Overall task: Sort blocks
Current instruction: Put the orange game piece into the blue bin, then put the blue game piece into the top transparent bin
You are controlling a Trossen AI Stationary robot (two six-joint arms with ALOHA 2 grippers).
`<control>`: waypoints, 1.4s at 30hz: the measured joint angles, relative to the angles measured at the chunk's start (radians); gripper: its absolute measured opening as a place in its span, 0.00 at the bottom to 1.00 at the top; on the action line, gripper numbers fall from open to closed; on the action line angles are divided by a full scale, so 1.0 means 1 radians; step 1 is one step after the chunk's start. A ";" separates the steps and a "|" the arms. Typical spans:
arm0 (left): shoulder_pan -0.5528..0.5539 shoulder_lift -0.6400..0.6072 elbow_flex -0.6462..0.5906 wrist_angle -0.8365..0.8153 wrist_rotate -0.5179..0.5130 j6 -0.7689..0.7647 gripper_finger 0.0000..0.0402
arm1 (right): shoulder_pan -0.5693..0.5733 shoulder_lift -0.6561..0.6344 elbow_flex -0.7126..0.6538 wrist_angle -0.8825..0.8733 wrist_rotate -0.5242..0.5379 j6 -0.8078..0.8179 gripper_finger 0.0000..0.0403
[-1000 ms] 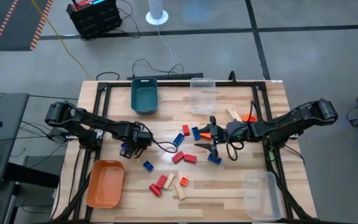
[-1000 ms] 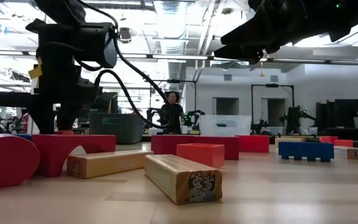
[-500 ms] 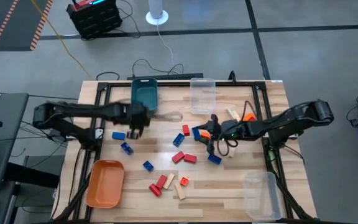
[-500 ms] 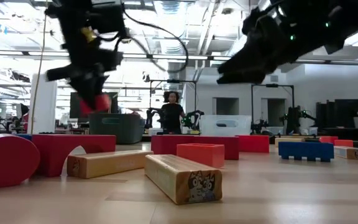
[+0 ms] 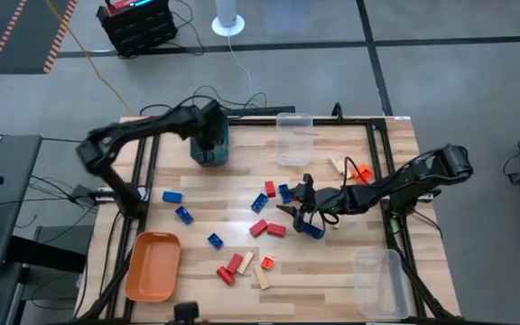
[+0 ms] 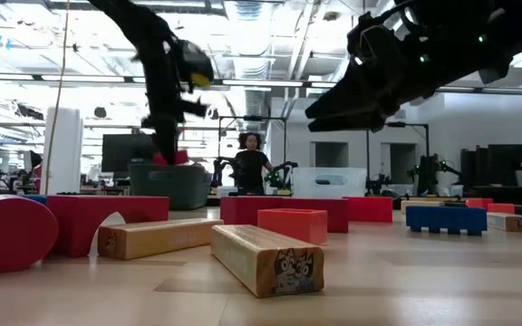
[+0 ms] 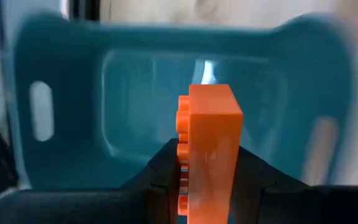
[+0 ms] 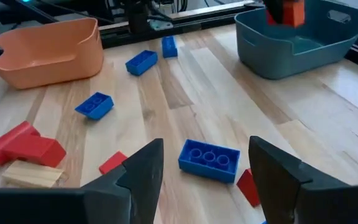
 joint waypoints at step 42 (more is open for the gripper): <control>-0.770 -0.230 -0.158 -0.366 0.006 -0.568 0.56 | 0.124 0.046 -0.002 -0.027 0.312 -0.048 0.56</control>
